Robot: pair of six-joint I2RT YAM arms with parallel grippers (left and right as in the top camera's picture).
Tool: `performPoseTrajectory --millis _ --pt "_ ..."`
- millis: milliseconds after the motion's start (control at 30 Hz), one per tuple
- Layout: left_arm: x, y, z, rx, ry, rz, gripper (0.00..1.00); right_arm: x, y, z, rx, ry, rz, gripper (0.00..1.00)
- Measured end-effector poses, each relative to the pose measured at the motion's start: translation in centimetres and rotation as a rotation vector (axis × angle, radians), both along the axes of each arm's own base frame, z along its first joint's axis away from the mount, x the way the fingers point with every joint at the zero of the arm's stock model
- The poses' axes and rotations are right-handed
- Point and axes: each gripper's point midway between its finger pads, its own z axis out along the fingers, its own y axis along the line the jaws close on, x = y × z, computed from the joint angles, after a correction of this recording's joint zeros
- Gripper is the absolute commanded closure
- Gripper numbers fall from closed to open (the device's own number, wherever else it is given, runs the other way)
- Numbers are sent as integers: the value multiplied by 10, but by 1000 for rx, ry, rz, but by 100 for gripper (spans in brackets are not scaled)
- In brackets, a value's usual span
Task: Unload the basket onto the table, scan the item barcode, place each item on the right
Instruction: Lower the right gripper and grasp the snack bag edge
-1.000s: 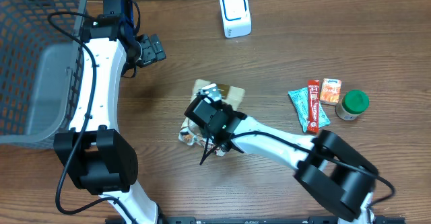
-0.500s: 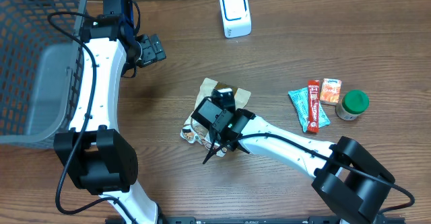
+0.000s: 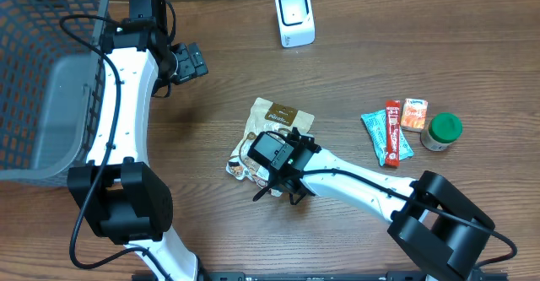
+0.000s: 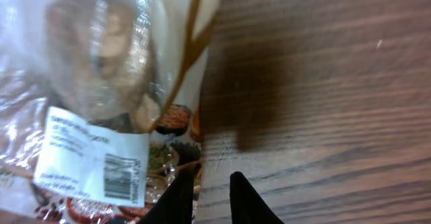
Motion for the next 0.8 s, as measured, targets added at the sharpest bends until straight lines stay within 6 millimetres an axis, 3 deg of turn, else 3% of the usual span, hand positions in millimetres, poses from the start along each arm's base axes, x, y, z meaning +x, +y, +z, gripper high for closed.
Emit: performPoseTrajectory --millis 333,433,633,733,800 --pt "0 0 0 0 0 0 0 -8 47 7 183 5 3 80" --pt "0 0 0 0 0 0 0 -13 54 8 201 7 18 85" --pt "0 0 0 0 0 0 1 -17 50 6 181 19 56 88" --pt "0 0 0 0 0 0 1 -19 37 3 128 37 80 96" --pt "0 0 0 0 0 0 0 -20 26 0 91 55 69 96"
